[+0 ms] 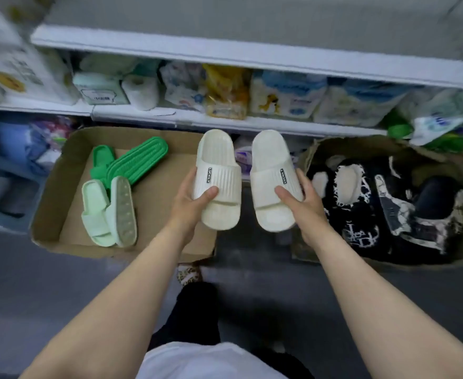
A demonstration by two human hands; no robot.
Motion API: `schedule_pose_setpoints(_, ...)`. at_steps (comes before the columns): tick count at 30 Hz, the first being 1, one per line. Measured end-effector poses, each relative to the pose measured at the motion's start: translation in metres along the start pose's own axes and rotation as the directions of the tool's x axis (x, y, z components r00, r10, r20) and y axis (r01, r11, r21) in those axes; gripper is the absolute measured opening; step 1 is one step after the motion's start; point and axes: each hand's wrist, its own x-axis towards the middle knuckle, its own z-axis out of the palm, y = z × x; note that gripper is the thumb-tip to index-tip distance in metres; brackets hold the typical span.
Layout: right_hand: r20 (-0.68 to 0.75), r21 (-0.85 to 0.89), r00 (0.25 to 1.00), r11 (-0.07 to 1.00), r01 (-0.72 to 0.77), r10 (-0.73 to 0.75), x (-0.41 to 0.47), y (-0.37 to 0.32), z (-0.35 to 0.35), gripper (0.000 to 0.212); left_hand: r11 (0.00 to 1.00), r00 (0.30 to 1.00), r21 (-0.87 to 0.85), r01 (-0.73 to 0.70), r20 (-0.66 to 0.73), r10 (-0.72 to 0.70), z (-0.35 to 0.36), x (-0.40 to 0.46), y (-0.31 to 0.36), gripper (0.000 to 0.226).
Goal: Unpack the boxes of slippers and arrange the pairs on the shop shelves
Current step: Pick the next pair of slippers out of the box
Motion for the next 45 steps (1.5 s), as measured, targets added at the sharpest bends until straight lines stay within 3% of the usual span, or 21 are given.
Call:
schedule_pose_setpoints(2, -0.069, 0.035, 0.997, 0.998, 0.045, -0.042, -0.026, -0.010, -0.057, 0.077, 1.000, 0.999, -0.010, -0.024, 0.043, 0.024, 0.055, -0.026, 0.006, 0.076)
schedule_pose_setpoints(6, -0.232, 0.080, 0.964, 0.985, 0.151, -0.129, -0.077, -0.030, -0.178, 0.076, 0.998, 0.980, -0.018, -0.057, 0.188, 0.059, 0.170, -0.069, 0.011, 0.092)
schedule_pose_setpoints(9, -0.366, 0.073, 0.909, 0.968, 0.242, -0.199, -0.108, -0.046, -0.262, 0.076, 0.994, 0.945, -0.024, -0.108, 0.307, 0.110, 0.256, -0.095, 0.023, 0.085)
schedule_pose_setpoints(14, -0.550, 0.101, 0.792, 0.920, 0.378, -0.264, -0.145, -0.074, -0.370, 0.073, 0.990, 0.847, -0.040, -0.138, 0.513, 0.139, 0.374, -0.126, 0.054, 0.086)
schedule_pose_setpoints(19, -0.644, 0.075, 0.690, 0.870, 0.488, -0.332, -0.162, -0.100, -0.460, 0.069, 0.974, 0.720, -0.040, -0.221, 0.667, 0.191, 0.482, -0.133, 0.082, 0.082)
schedule_pose_setpoints(24, -0.709, 0.003, 0.596, 0.843, 0.538, -0.378, -0.151, -0.134, -0.554, 0.075, 0.974, 0.644, -0.085, -0.211, 0.738, 0.204, 0.596, -0.135, 0.100, 0.076)
schedule_pose_setpoints(28, -0.747, -0.039, 0.520, 0.808, 0.588, -0.415, -0.126, -0.183, -0.639, 0.084, 0.963, 0.581, -0.155, -0.221, 0.772, 0.257, 0.697, -0.119, 0.127, 0.084)
schedule_pose_setpoints(33, -0.762, -0.132, 0.427, 0.763, 0.633, -0.486, -0.090, -0.252, -0.735, 0.077, 0.927, 0.498, -0.258, -0.271, 0.787, 0.365, 0.814, -0.099, 0.166, 0.077)
schedule_pose_setpoints(39, -0.761, -0.177, 0.353, 0.697, 0.695, -0.545, -0.054, -0.295, -0.821, 0.073, 0.916, 0.468, -0.283, -0.285, 0.793, 0.390, 0.915, -0.079, 0.191, 0.069)
schedule_pose_setpoints(42, -0.751, -0.190, 0.312, 0.644, 0.741, -0.582, -0.037, -0.307, -0.857, 0.075, 0.914, 0.444, -0.295, -0.277, 0.804, 0.394, 0.953, -0.075, 0.202, 0.086)
schedule_pose_setpoints(45, -0.741, -0.151, 0.308, 0.595, 0.789, -0.597, -0.018, -0.325, -0.890, 0.087, 0.878, 0.398, -0.328, -0.348, 0.796, 0.455, 0.989, -0.073, 0.214, 0.087)
